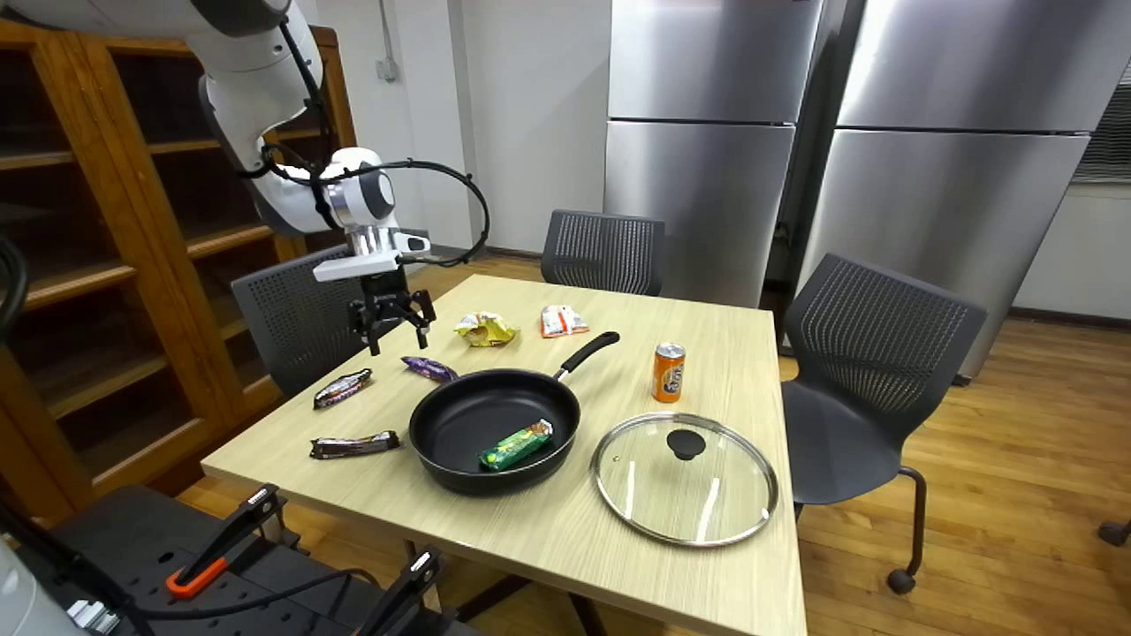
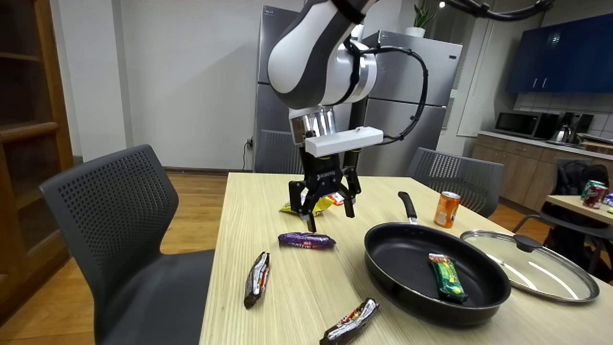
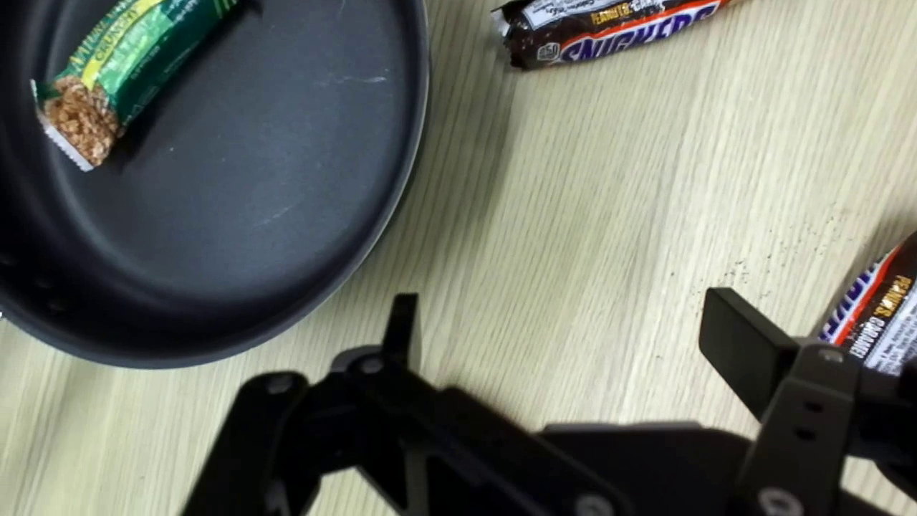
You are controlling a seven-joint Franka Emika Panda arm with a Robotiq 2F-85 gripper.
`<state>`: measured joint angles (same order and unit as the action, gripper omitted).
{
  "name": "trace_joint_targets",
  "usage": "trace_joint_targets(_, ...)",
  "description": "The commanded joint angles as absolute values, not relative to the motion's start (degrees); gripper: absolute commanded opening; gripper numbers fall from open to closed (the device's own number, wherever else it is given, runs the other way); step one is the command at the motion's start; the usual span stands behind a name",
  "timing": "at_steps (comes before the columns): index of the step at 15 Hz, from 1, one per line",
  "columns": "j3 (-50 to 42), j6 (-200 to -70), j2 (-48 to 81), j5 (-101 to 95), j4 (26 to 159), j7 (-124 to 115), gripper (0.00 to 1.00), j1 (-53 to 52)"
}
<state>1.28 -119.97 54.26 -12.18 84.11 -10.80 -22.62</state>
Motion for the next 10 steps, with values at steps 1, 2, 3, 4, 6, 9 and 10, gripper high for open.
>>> trace_joint_targets(1,1.3,-115.2,58.6,-15.1,76.2,-6.5,1.00,-22.4)
trace_joint_targets(2,1.4,-115.0,59.4,-15.6,75.0,-5.2,1.00,-22.1)
trace_joint_targets(3,1.4,-114.9,60.0,-16.0,73.9,-3.9,1.00,-22.0)
trace_joint_targets(4,1.4,-114.7,60.6,-16.3,72.9,-3.0,1.00,-21.9)
trace_joint_targets(6,1.5,-117.3,59.2,-15.6,76.3,-5.1,1.00,-21.9)
trace_joint_targets(9,1.4,-116.6,60.3,-15.7,74.5,-4.2,1.00,-21.9)
trace_joint_targets(10,1.4,-116.5,60.4,-15.7,74.3,-4.1,1.00,-21.9)
